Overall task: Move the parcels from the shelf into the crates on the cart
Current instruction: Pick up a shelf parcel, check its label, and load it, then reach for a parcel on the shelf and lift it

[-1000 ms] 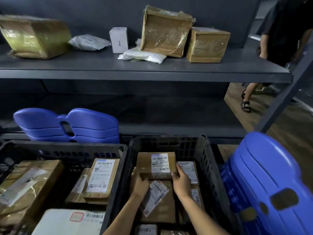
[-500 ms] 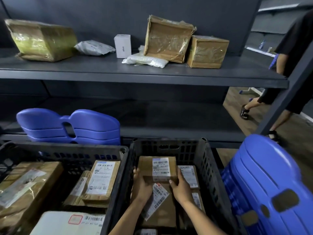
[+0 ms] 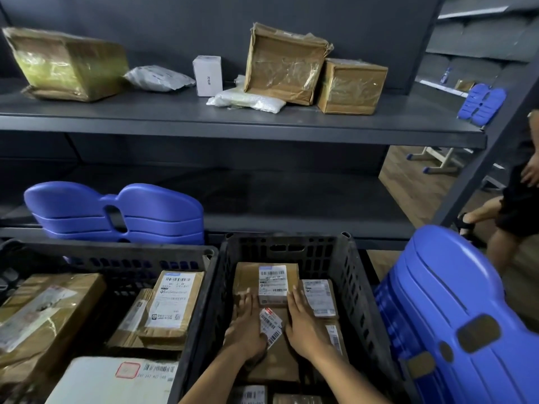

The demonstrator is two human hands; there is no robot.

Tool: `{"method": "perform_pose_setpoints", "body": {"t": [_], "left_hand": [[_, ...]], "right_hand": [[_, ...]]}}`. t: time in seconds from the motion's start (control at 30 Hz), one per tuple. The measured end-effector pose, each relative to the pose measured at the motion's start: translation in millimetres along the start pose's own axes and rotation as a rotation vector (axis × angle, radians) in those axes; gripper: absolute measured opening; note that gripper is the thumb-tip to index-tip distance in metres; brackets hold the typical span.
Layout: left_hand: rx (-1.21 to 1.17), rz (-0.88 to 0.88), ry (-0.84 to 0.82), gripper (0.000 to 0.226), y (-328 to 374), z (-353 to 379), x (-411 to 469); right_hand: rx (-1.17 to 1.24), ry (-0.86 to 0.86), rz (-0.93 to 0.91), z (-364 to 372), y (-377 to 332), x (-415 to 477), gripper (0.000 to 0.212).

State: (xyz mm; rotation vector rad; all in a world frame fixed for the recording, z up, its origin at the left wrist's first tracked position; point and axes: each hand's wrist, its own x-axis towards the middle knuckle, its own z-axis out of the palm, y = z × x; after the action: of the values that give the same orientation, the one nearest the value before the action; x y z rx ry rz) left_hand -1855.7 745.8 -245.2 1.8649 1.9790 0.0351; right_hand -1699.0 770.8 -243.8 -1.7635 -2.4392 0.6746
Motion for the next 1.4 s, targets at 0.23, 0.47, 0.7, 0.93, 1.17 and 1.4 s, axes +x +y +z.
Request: {"method": "perform_pose_setpoints", "body": {"t": [0.23, 0.47, 0.7, 0.93, 1.17, 1.4], "left_hand": [[-0.029, 0.003, -0.015, 0.087, 4.8, -16.6, -8.0], [0.020, -0.006, -0.017, 0.087, 13.9, -82.7, -40.9], [0.080, 0.042, 0.110, 0.081, 39.3, -213.3, -63.6], [0.124, 0.091, 0.266, 0.071, 63.7, -320.4, -75.1], [0.134, 0.112, 0.443, 0.055, 76.3, -401.9, -84.1], [0.095, 0.099, 0.486, 0.053, 89.6, -451.0, -59.1]], "right_hand": [[-0.050, -0.051, 0.012, -15.0, -3.6, 2.6, 0.073], [-0.026, -0.014, 0.036, -73.3, -19.7, -31.5, 0.076], [-0.010, 0.107, 0.000, -189.3, -58.0, -50.2, 0.070], [-0.025, 0.251, -0.049, -294.2, -91.5, -47.5, 0.064], [-0.004, 0.398, -0.013, -365.1, -113.8, -44.6, 0.060], [0.040, 0.472, -0.009, -414.3, -117.9, -16.7, 0.057]]}}
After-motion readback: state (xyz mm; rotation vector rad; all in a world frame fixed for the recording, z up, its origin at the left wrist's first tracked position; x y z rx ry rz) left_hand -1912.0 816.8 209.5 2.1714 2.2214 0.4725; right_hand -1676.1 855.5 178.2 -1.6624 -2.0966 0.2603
